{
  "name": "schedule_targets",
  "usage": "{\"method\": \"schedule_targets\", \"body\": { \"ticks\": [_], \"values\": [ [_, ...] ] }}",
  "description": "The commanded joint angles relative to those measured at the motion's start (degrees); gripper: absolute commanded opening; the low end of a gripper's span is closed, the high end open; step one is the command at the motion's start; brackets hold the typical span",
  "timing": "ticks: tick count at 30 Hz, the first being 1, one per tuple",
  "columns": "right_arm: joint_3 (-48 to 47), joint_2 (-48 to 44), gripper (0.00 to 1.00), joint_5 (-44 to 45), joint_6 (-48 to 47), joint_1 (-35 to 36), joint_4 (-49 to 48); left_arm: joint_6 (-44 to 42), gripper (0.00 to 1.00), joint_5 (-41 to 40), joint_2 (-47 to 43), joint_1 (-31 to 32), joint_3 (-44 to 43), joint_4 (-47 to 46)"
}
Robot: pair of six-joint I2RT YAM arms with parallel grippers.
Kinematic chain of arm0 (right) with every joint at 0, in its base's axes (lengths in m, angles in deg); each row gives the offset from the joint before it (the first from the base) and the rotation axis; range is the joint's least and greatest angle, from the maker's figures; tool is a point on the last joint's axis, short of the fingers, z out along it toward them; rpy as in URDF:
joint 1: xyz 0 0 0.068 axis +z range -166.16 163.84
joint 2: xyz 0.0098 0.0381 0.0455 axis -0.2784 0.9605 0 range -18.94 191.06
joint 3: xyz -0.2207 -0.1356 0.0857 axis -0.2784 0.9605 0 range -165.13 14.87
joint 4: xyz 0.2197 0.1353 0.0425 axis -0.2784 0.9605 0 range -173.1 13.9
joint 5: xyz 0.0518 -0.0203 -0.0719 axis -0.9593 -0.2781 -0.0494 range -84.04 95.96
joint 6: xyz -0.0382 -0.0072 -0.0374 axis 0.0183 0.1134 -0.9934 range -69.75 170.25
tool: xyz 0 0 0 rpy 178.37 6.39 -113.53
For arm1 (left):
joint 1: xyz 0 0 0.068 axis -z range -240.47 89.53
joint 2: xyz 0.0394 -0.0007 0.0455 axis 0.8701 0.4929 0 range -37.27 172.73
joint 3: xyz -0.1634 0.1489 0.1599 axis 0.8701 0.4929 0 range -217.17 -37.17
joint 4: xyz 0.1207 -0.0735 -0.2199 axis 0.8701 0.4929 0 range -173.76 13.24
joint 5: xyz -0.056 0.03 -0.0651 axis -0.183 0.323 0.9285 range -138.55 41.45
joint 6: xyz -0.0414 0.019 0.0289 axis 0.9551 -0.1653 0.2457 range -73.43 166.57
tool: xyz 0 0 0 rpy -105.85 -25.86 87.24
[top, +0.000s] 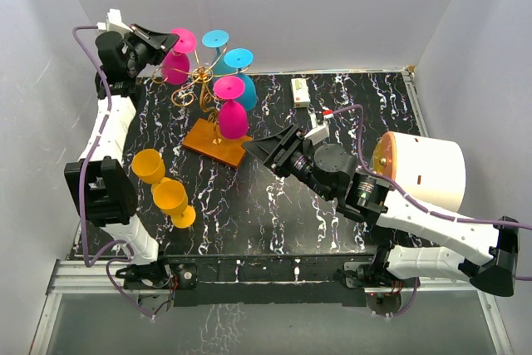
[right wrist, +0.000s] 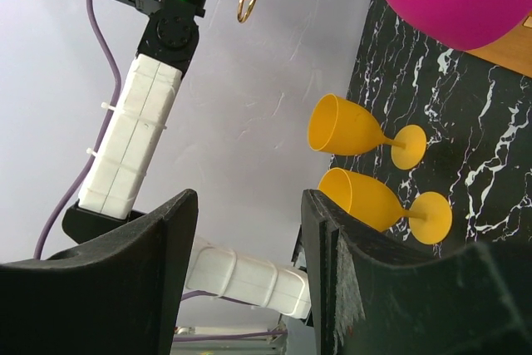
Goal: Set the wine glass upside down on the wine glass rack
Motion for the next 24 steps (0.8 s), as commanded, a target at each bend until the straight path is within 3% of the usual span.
{"method": "schedule_targets", "body": {
  "ticks": [1, 11, 24],
  "values": [
    [-0.9, -0.6, 0.51, 0.2, 0.1, -0.2, -3.0, -2.5, 0.00, -2.6, -5.6, -0.7, 0.4, 2.7],
    [-1.2, 0.0, 0.51, -0.4, 0.1, -0.2, -3.2, -4.7, 0.00, -3.1, -6.8, -1.4, 1.3, 6.3],
    [-1.7, 0.8, 0.51, -1.2, -0.9, -0.2, -3.8, -11.0, 0.15, -6.2, -8.6, -1.4, 1.6, 12.6]
  ]
}}
